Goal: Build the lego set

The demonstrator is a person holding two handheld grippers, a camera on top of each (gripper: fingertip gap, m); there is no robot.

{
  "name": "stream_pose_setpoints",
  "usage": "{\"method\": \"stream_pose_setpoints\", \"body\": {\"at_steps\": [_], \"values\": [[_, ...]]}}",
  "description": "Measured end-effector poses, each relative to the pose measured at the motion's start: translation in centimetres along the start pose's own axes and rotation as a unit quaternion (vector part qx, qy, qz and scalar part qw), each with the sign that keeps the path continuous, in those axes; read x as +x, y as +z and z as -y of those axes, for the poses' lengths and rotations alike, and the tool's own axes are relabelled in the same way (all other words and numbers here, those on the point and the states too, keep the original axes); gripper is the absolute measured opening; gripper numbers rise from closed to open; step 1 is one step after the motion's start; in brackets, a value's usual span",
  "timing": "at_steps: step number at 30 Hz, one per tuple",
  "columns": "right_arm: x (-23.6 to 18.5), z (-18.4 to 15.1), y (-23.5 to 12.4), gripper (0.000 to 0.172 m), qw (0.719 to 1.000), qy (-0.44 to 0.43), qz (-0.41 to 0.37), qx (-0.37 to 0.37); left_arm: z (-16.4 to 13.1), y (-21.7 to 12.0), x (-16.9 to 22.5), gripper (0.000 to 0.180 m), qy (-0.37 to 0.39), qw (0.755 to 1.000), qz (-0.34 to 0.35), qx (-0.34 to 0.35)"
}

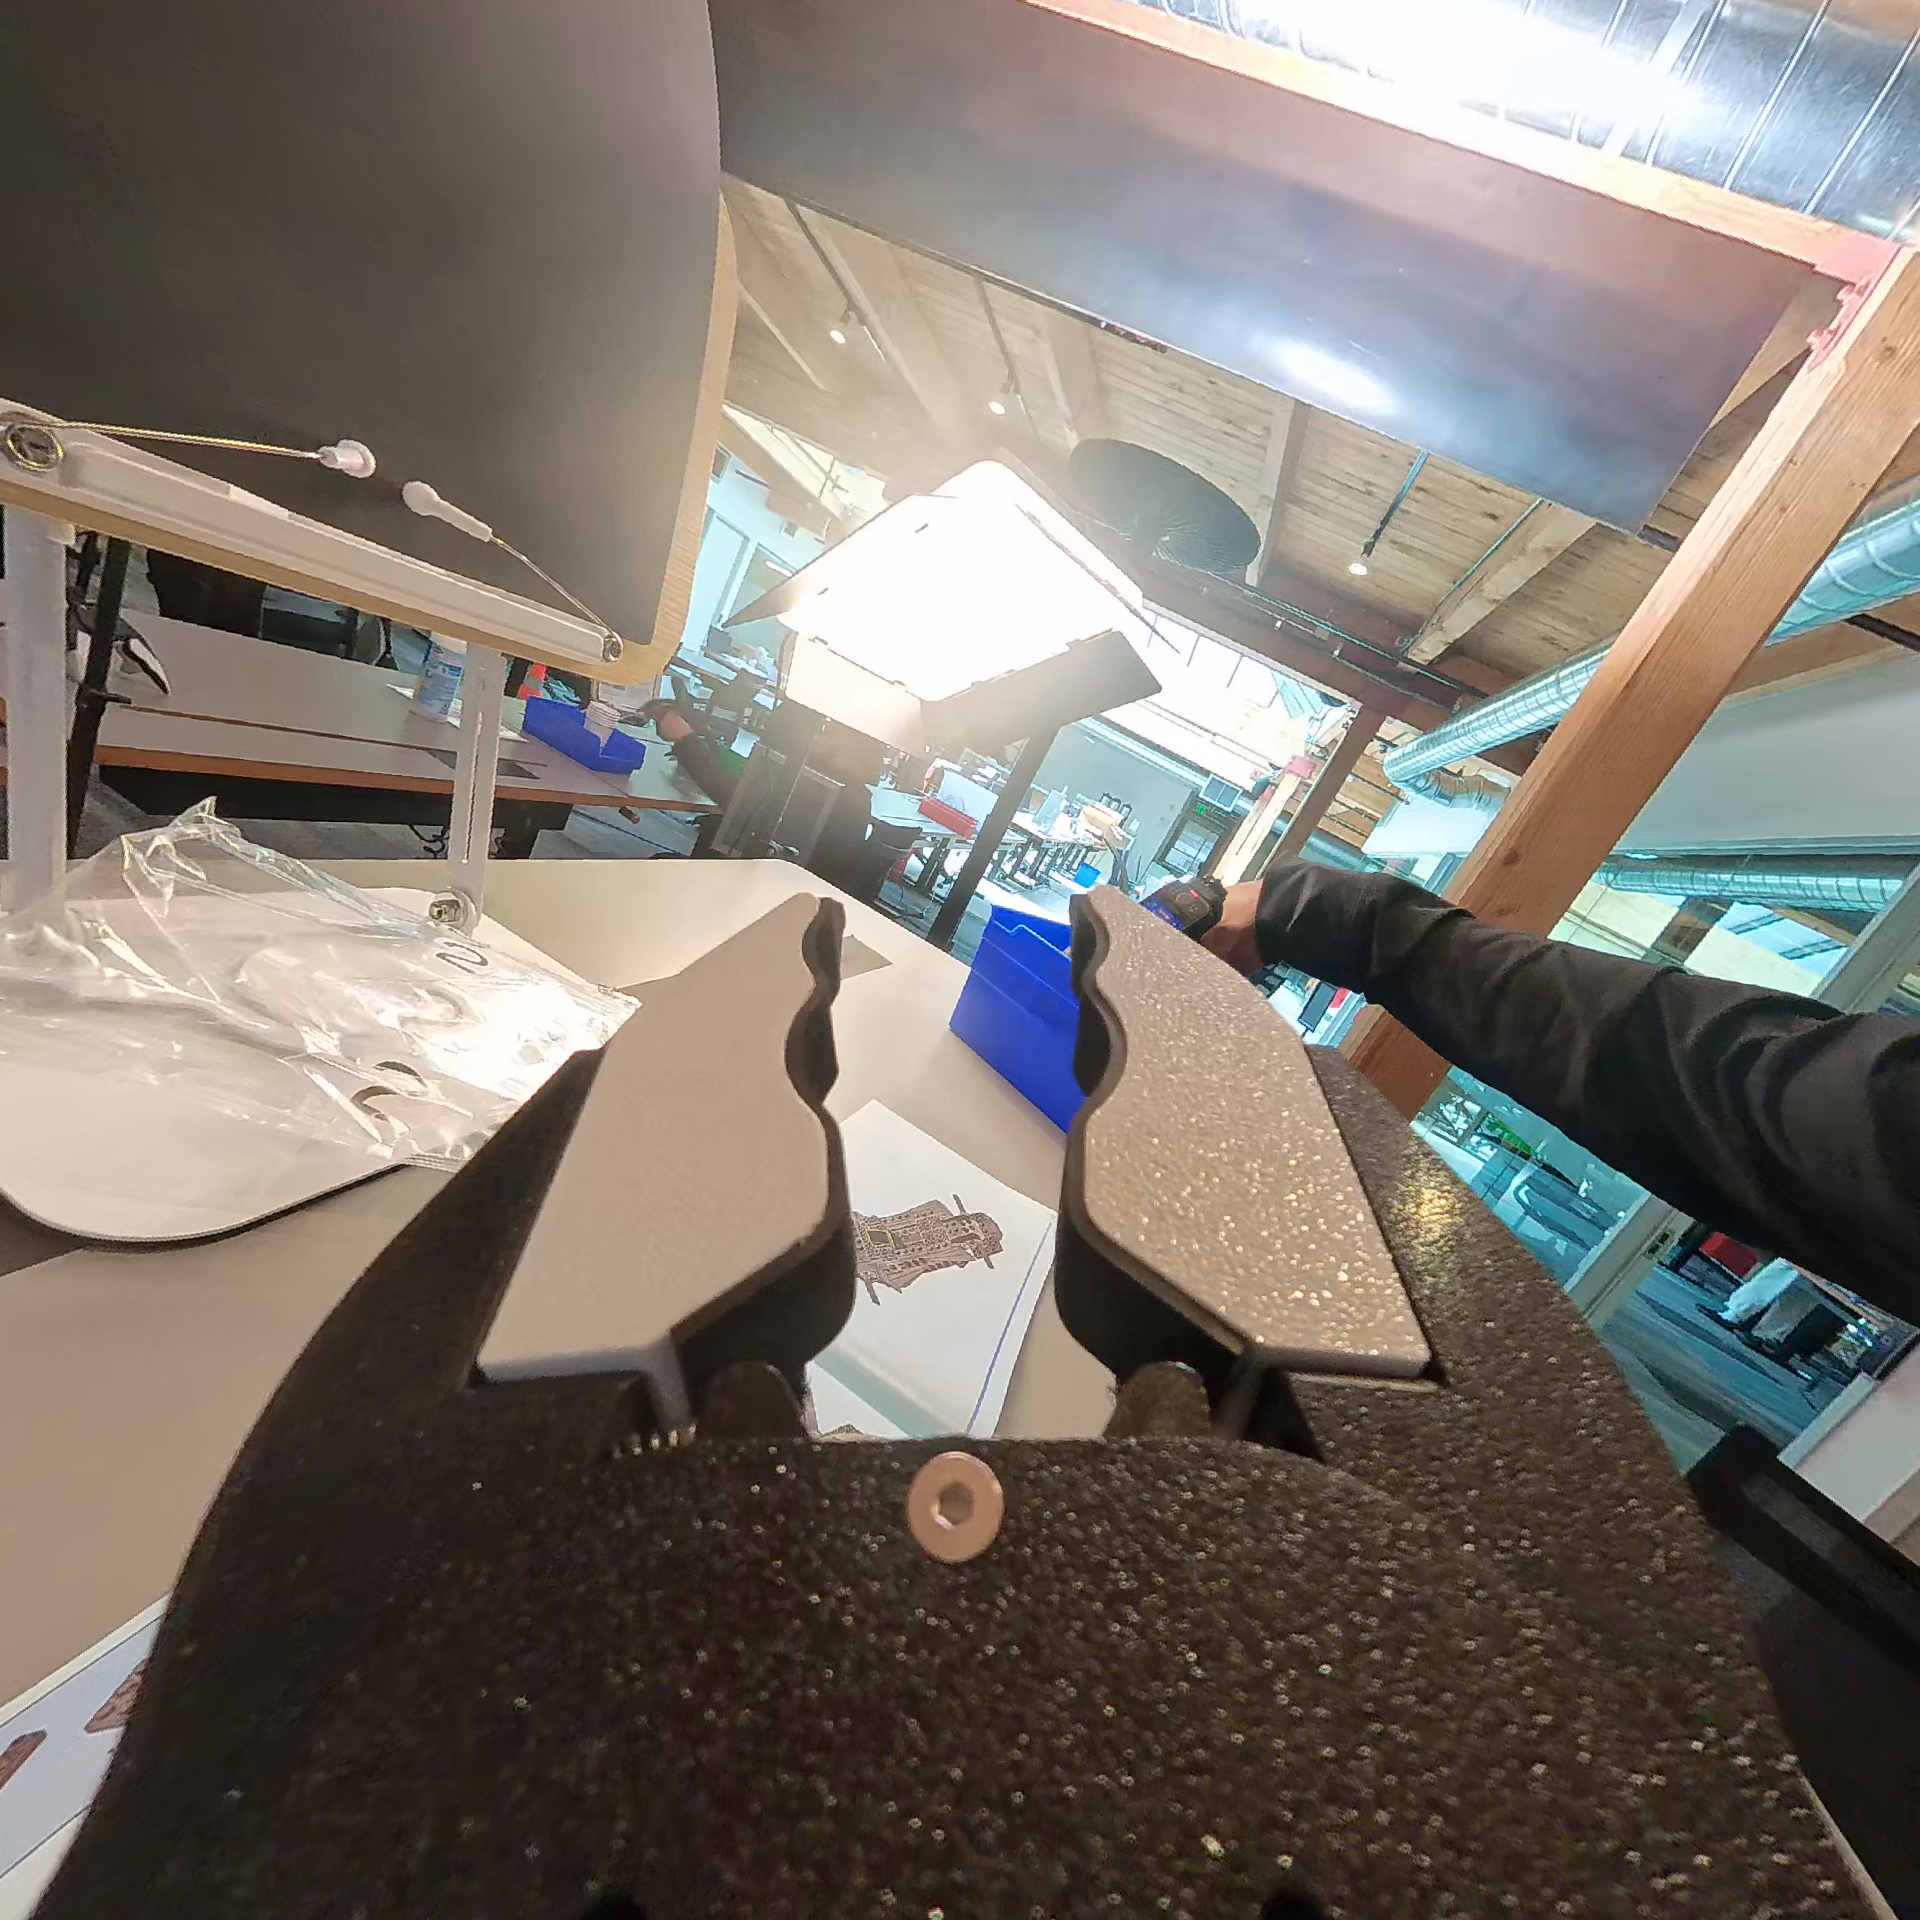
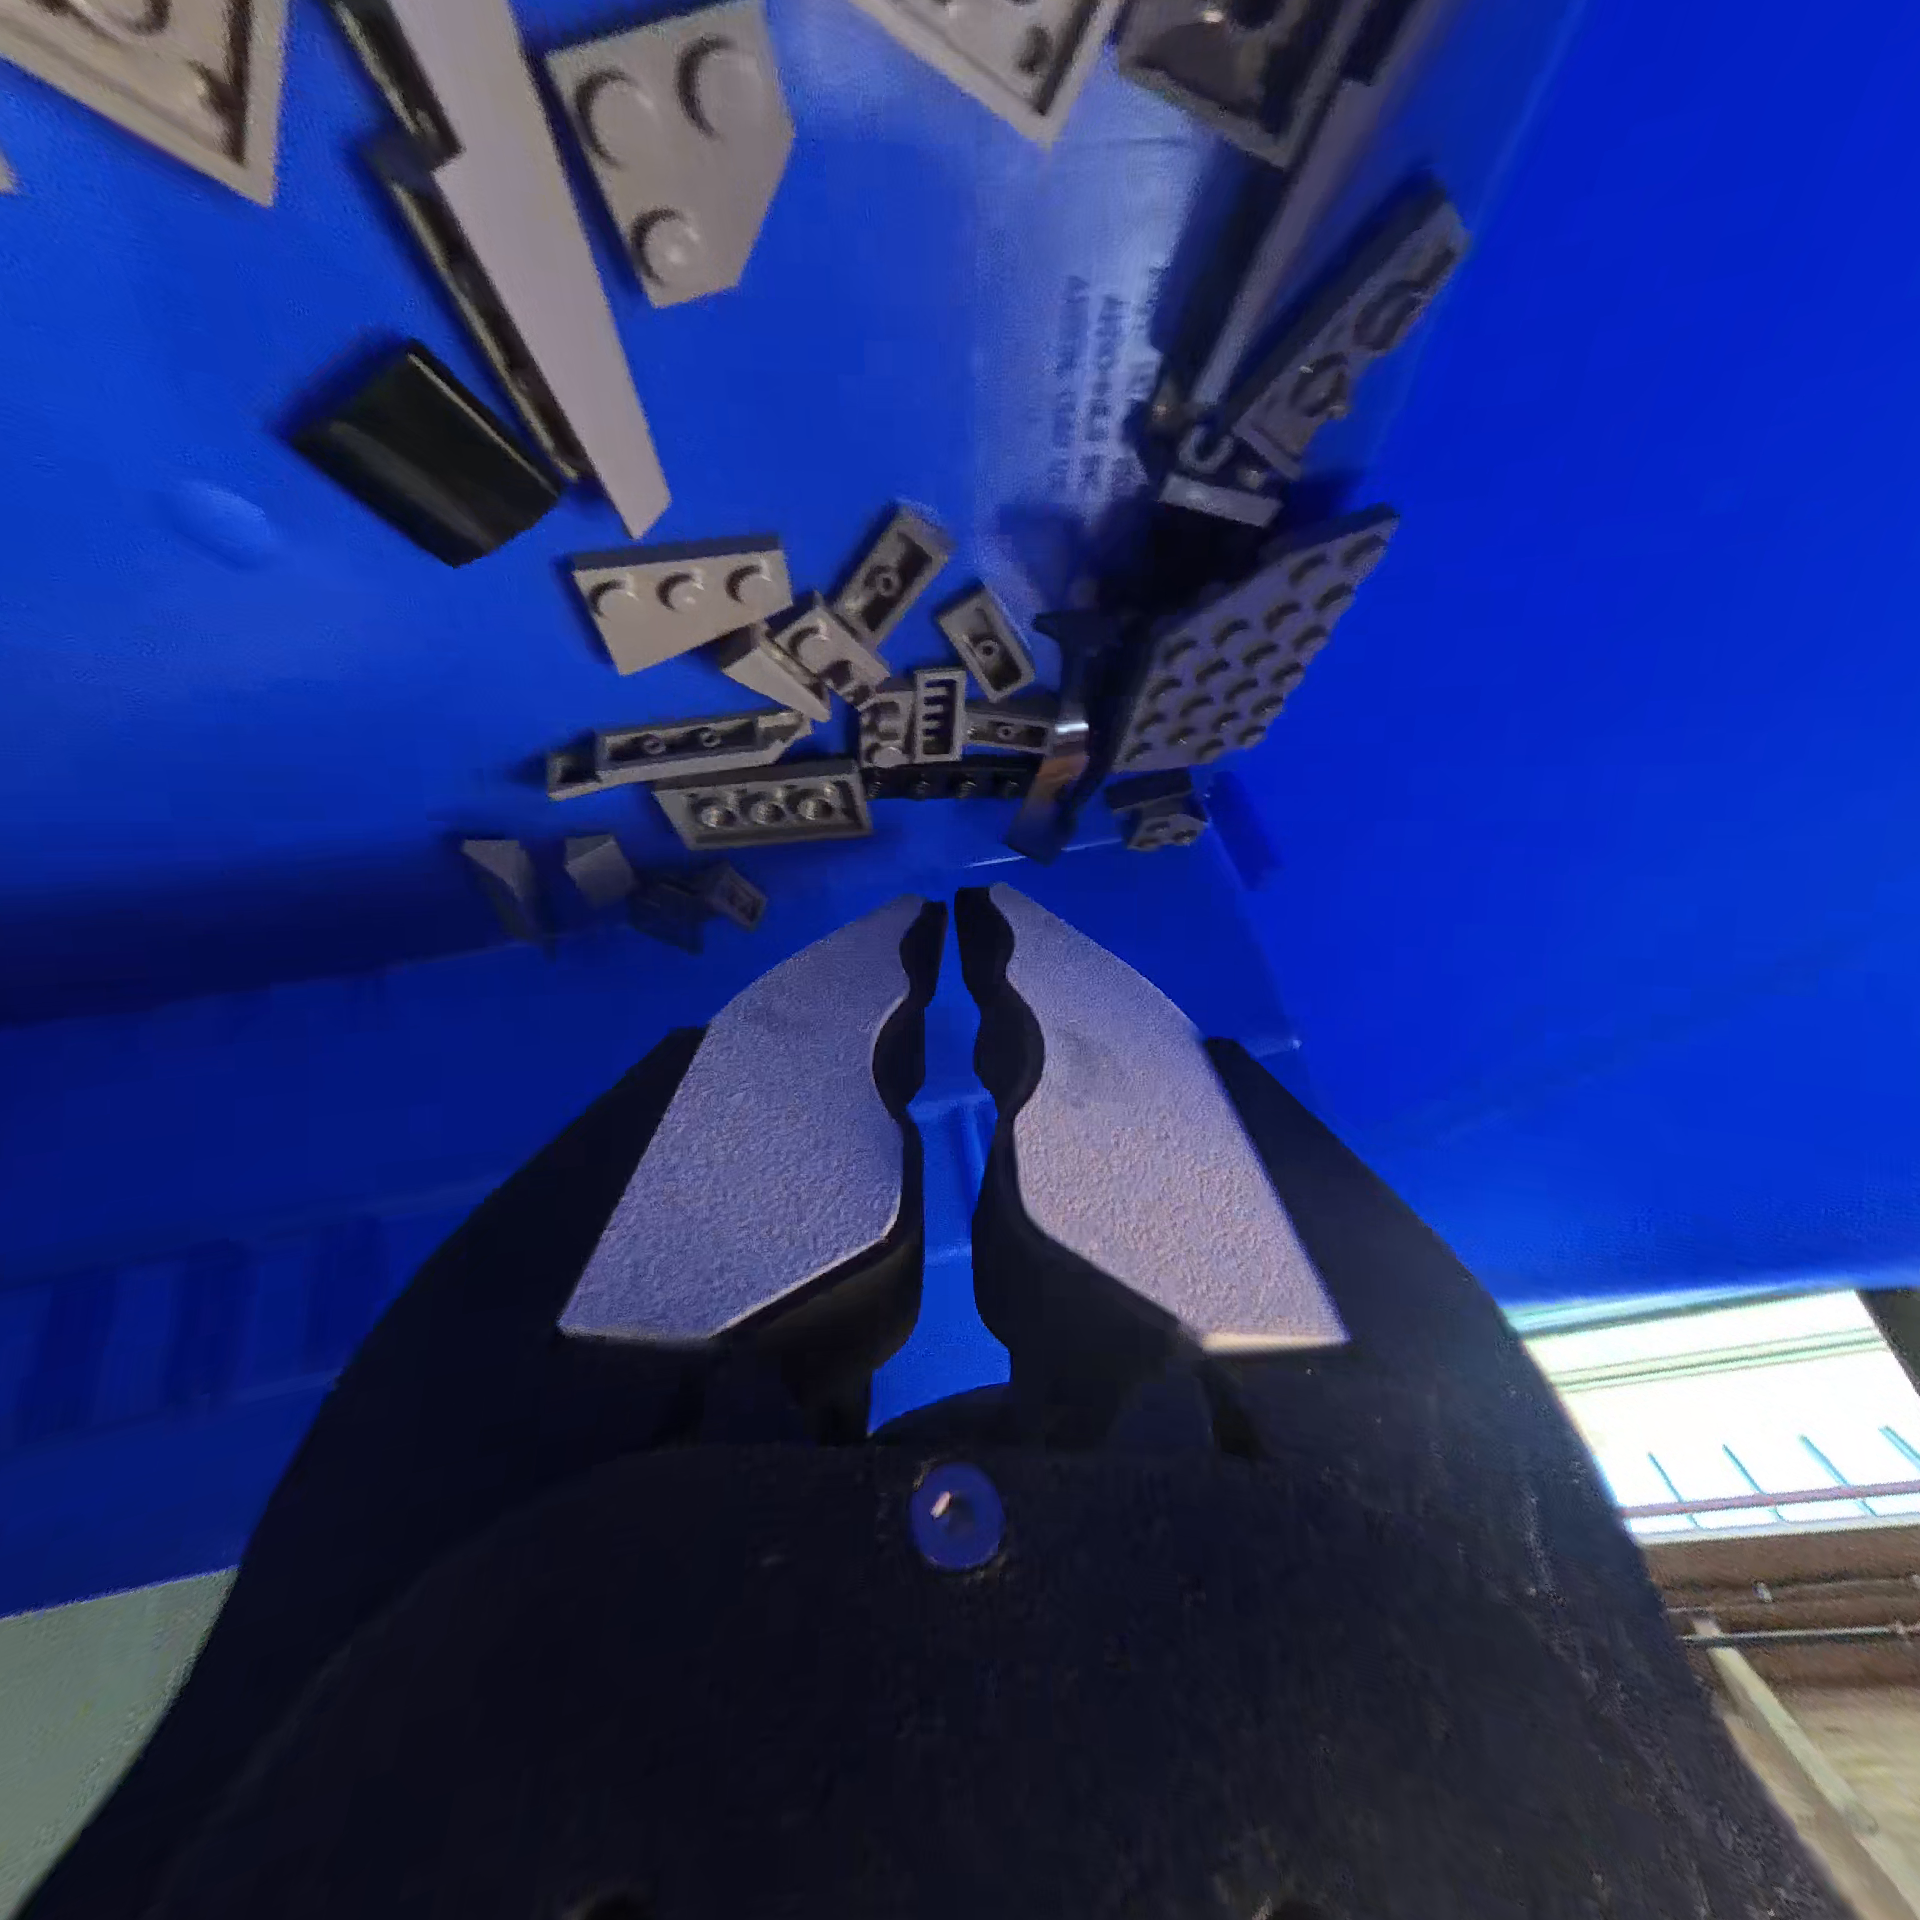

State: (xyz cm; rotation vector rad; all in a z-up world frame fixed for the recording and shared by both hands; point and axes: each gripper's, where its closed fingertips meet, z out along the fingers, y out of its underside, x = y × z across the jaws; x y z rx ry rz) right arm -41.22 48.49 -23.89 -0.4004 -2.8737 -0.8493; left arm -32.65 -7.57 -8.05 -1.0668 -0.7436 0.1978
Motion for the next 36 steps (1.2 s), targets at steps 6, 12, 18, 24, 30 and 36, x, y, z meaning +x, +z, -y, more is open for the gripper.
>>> {"method": "stream_pose_setpoints", "body": {"at_steps": [6,12,18,24,30,36], "values": [[-1.0,0.7,1.4,0.001,0.999,-0.023,0.011,-0.027,0.1,-0.1,-0.1,0.043,-0.002,1.0,0.0,0.002],[-2.6,1.6,-0.6,0.003,0.997,-0.014,0.061,0.039,0.2,-0.3,-0.2,0.043,-0.002,1.0,0.002,0.004],[-0.1,0.1,-0.1,0.003,0.998,0.062,0.024,0.006,0.2,-0.2,-0.1,0.043,-0.002,1.0,0.002,0.004],[0.6,0.4,0.5,0.013,0.975,0.211,0.068,0.019,-0.1,0.0,0.0,0.043,0.0,1.0,0.001,-0.003],[-0.8,1.2,0.1,0.022,0.958,0.252,0.129,0.039,-0.4,0.3,0.2,0.043,0.001,1.0,-0.002,-0.009],[-1.4,1.8,0.0,0.025,0.948,0.275,0.149,0.056,-0.6,0.5,0.3,0.043,0.002,1.0,-0.005,-0.012]]}}
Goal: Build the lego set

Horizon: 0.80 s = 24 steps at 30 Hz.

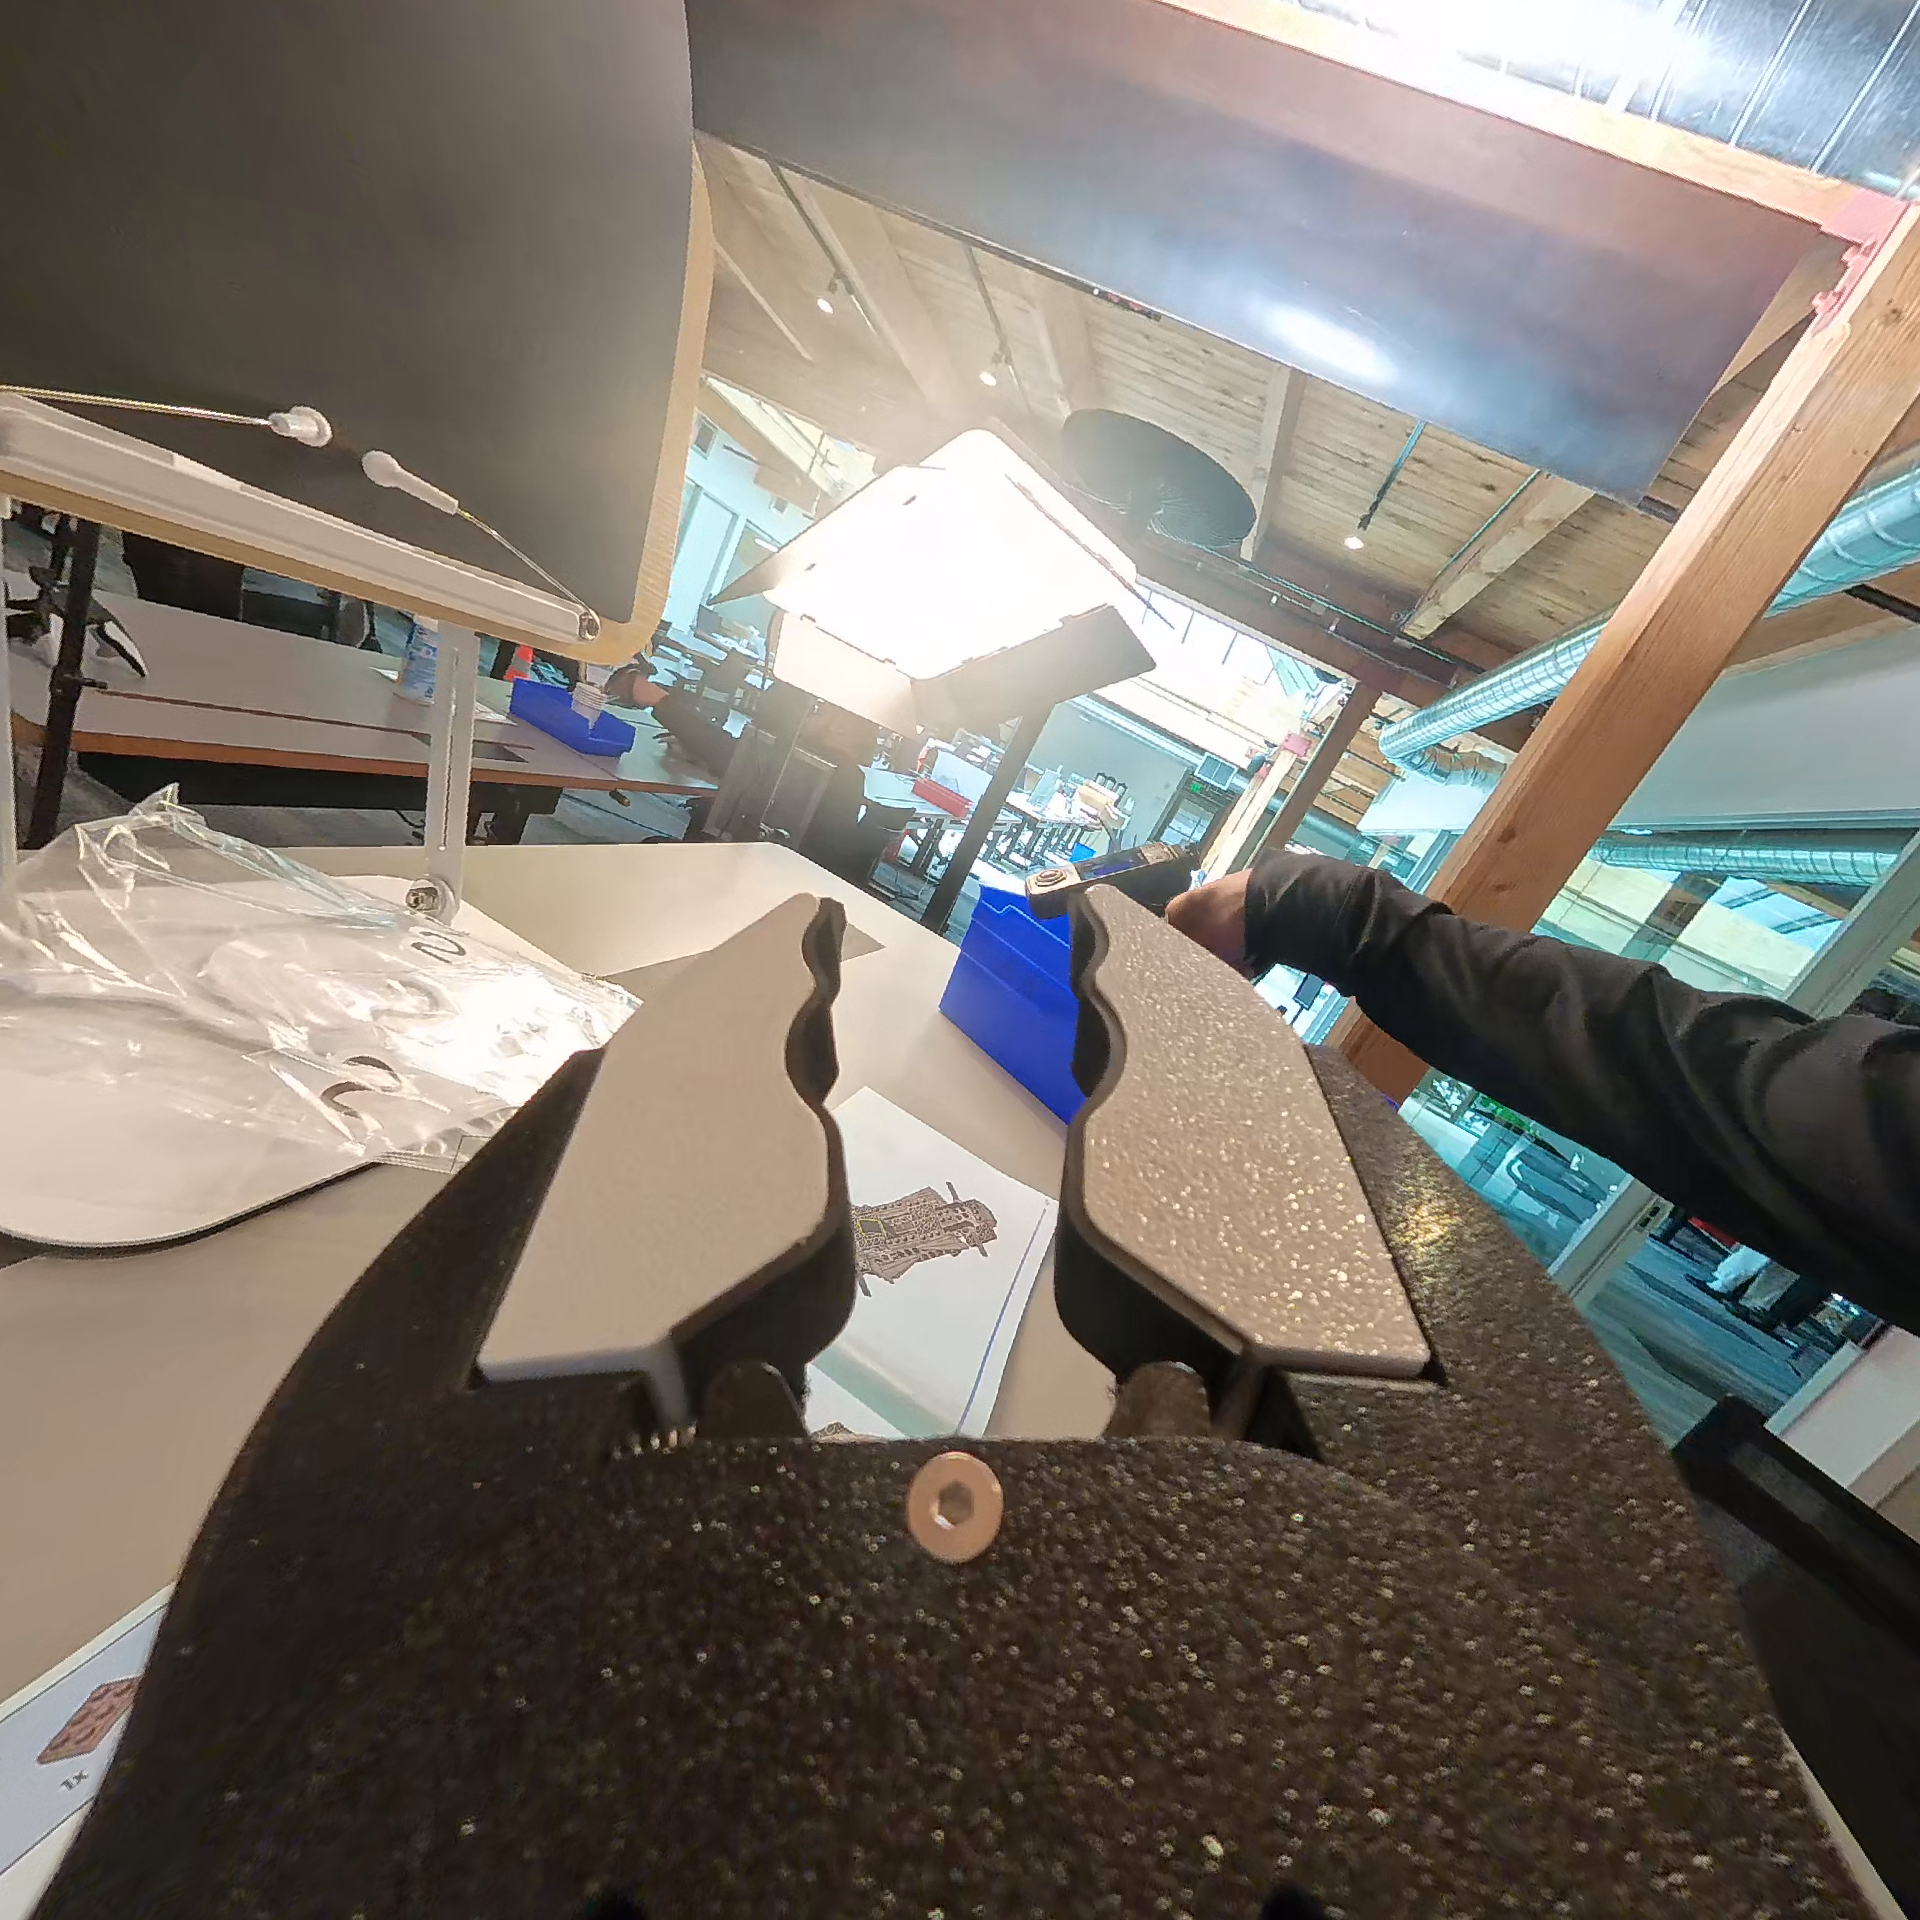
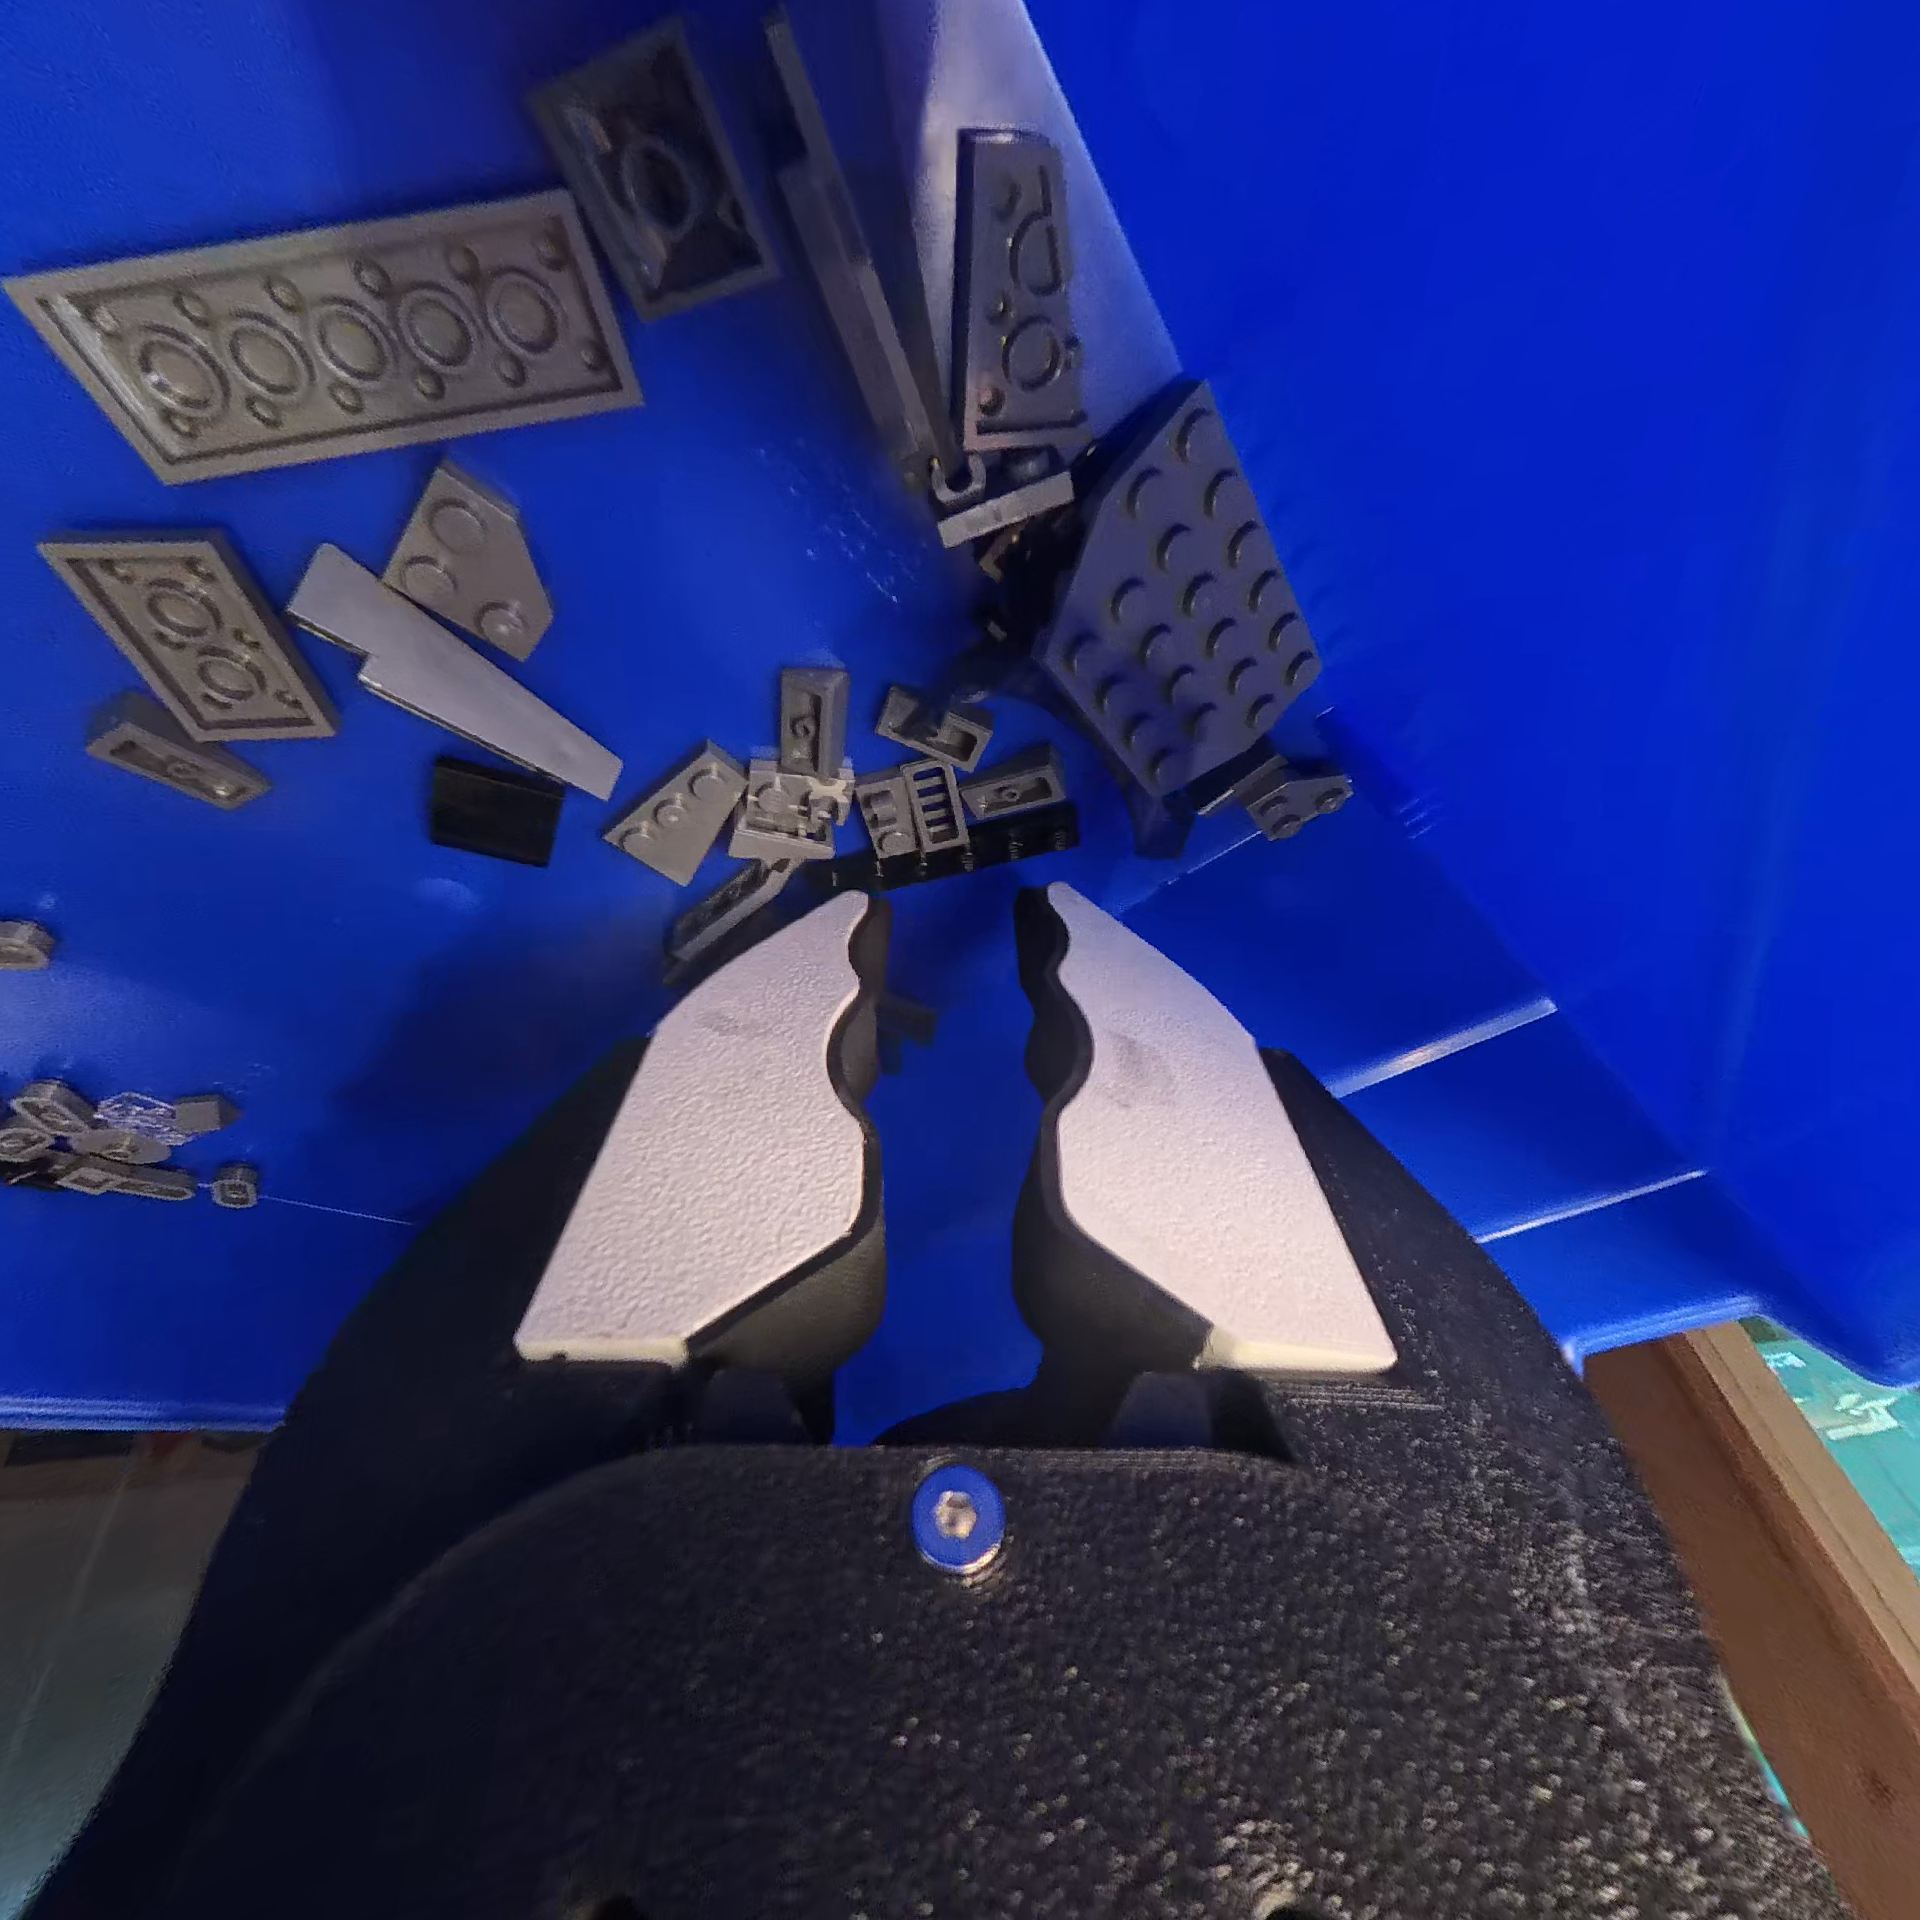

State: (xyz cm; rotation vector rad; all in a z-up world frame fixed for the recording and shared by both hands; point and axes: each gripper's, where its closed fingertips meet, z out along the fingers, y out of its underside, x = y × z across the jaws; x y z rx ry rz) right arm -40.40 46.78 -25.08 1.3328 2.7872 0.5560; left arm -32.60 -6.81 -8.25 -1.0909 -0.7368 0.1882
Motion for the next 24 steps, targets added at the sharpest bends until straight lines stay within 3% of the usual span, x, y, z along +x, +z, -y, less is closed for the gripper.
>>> {"method": "stream_pose_setpoints", "body": {"at_steps": [8,13,20,24], "values": [[-2.1,-0.3,0.2,0.024,0.998,-0.004,0.053,0.023,0.0,0.0,0.0,0.043,-0.001,1.0,-0.001,0.001],[-1.9,-0.4,-0.6,0.021,0.998,-0.021,0.031,0.042,-0.1,0.1,0.1,0.043,-0.001,1.0,-0.003,-0.001],[-2.8,0.2,-1.7,0.017,0.974,-0.209,-0.026,0.089,-0.2,0.2,0.1,0.043,-0.002,1.0,-0.004,-0.003],[-3.2,1.2,-1.9,0.016,0.944,-0.298,-0.056,0.128,-0.4,0.4,0.2,0.043,-0.004,1.0,-0.005,-0.007]]}}
